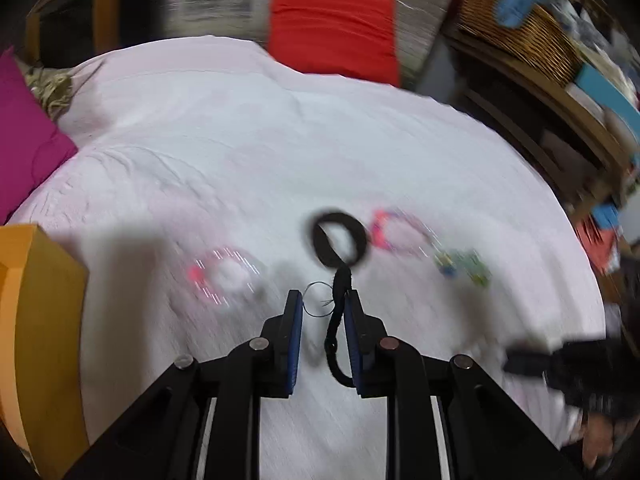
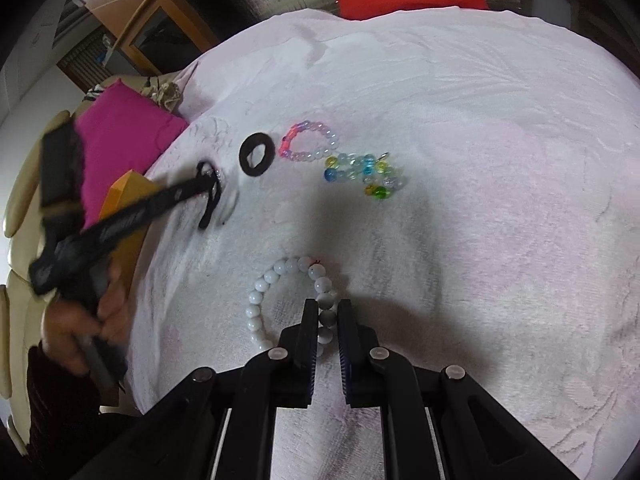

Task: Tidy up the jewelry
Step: 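Grasp the black hair tie with the left gripper while the right gripper grasps the pearl bracelet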

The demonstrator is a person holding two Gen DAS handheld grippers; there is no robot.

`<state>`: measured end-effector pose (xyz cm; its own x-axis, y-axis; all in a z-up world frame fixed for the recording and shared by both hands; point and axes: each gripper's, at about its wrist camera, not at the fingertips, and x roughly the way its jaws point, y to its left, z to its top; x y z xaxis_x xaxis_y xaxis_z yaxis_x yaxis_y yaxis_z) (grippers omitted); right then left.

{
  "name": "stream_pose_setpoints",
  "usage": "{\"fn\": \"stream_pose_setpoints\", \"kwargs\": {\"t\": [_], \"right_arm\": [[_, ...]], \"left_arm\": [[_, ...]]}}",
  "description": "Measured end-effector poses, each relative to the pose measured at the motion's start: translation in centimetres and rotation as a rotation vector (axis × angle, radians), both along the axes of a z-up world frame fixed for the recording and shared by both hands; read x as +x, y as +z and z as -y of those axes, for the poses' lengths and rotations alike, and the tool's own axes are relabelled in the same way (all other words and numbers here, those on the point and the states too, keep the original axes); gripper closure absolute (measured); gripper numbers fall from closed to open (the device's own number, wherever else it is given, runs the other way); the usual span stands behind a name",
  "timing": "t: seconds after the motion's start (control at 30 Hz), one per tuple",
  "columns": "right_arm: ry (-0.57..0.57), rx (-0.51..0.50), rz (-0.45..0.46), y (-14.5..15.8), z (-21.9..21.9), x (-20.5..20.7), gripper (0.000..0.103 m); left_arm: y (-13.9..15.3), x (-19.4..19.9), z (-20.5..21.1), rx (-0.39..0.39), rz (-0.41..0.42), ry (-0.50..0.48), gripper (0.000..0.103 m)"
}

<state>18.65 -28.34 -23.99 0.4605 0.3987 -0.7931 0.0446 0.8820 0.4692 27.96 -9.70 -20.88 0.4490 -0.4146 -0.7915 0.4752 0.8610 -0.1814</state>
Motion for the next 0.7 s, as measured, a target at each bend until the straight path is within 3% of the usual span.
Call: {"fn": "stream_pose_setpoints", "kwargs": {"t": [0.13,0.27,0.33,0.4,0.47,0.6,0.7], "right_arm": [[-0.010,0.002,-0.002,0.1,0.3,-0.3,0.092],[-0.016,-0.002,-0.024,-0.4,0.4,-0.3,0.092],[-0.014,0.001,-0.025,-0.4,0.4,-0.5,0.092],[-0.023,0.020,-0.037,-0.5,0.5,-0.4,0.092],[-0.027,0.034,-0.044,-0.6,0.7,-0.3,0.091],[-0.012,0.031,-0.042,-0.6,0.3,-0.1,0.082],[0.006,-0.003,-0.024,-0.6,-0.2,-0.2,0.082]], "left_arm": [[-0.4,-3.3,0.4,0.007,-0.038,-0.074,0.081],[-1.2,-4.5,1.1,0.086,-0.034,-0.113,0.081],[-1.0,-4.5,1.0,0.064,-0.038,-0.127,0.080],[-0.7,-4.7,0.9,0.065,-0.023,-0.133,0.076],[-0.5,-5.0,0.8,0.077,-0.001,-0.140,0.062],[-0.2,-5.2,1.1,0.077,0.012,-0.169,0.057],[-1.2,-4.9,1.6,0.113,-0.006,-0.166,0.054]]}}
